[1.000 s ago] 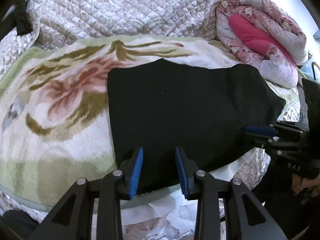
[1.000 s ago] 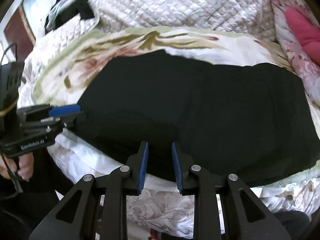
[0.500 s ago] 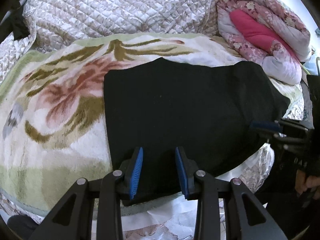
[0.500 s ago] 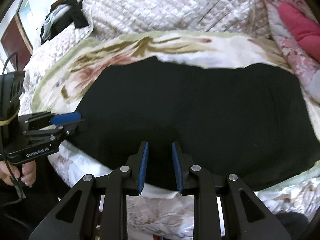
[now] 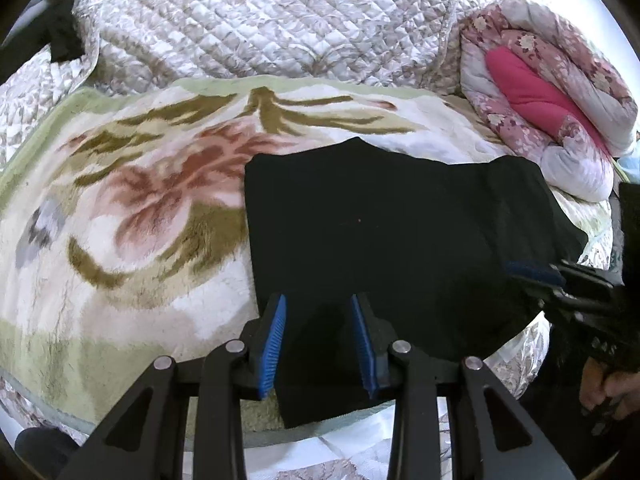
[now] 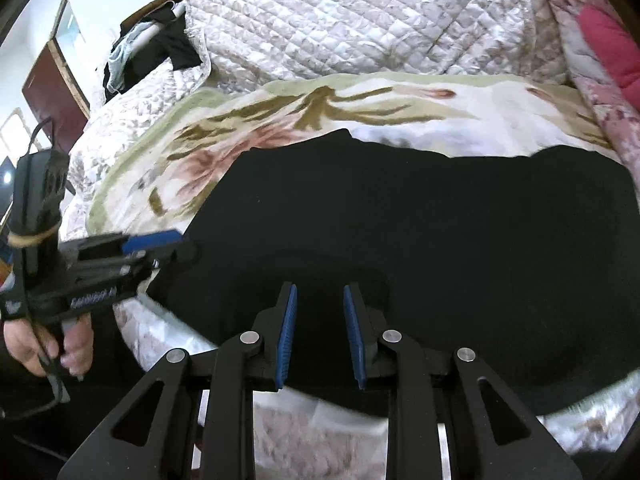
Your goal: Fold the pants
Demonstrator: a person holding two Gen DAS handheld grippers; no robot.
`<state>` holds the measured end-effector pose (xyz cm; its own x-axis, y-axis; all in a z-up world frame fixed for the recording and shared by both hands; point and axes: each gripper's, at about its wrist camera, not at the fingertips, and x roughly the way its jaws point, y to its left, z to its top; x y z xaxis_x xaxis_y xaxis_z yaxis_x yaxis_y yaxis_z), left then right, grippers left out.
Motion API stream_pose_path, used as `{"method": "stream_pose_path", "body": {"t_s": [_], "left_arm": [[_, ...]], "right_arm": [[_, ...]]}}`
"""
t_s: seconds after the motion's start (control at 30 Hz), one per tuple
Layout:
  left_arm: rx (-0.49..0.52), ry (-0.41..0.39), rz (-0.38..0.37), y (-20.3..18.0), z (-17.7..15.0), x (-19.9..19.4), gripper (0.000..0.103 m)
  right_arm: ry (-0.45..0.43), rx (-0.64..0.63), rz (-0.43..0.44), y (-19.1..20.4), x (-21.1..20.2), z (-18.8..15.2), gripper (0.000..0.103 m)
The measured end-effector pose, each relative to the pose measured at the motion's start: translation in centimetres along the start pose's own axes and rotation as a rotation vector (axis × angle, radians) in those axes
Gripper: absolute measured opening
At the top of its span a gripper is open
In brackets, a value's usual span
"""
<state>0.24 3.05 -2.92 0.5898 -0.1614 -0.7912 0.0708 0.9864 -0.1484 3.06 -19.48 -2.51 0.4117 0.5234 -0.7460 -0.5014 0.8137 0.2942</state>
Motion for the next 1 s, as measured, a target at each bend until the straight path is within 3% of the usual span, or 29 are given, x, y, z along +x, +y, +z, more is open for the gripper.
{"method": "stream_pose_path", "body": {"t_s": [0.07, 0.3, 0.33, 0.4, 0.43, 0.57, 0.67, 1.0], "left_arm": [[0.004, 0.012, -0.002, -0.1, -0.2, 0.3, 0.036], [0.018, 0.018, -0.016, -0.3, -0.4, 0.4, 0.036], [0.017, 0.022, -0.015, -0.3, -0.4, 0.5, 0.036], [0.022, 0.023, -0.015, -0.4, -0.4, 0.6, 0.036], [0.025, 0.023, -0.017, -0.5, -0.4, 0.6, 0.036], [0.036, 0.026, -0.024, -0.9, -0.3, 0.7, 0.036], [0.042, 0.029, -0.028, -1.2, -0.3, 0.8, 0.036], [0.071, 0.039, -0.037, -2.5, -0.3, 0.9, 0.036]], "right_arm": [[0.011, 0.04, -0.005, -1.2, 0.9, 0.6, 0.024], [-0.079, 0.188, -0.096, -5.6, -3.2, 1.1, 0.026], [-0.091, 0.221, -0.105, -6.5, -3.9, 0.7, 0.029], [-0.13, 0.302, -0.131, -8.8, -5.9, -0.1, 0.053], [-0.16, 0.346, -0.143, -10.1, -7.2, -0.6, 0.054], [-0.24, 0.48, -0.212, -14.7, -11.2, -1.6, 0.056], [-0.243, 0.623, -0.236, -17.8, -12.5, -2.6, 0.057], [-0.214, 0.833, -0.245, -20.1, -11.8, -4.9, 0.058]]}}
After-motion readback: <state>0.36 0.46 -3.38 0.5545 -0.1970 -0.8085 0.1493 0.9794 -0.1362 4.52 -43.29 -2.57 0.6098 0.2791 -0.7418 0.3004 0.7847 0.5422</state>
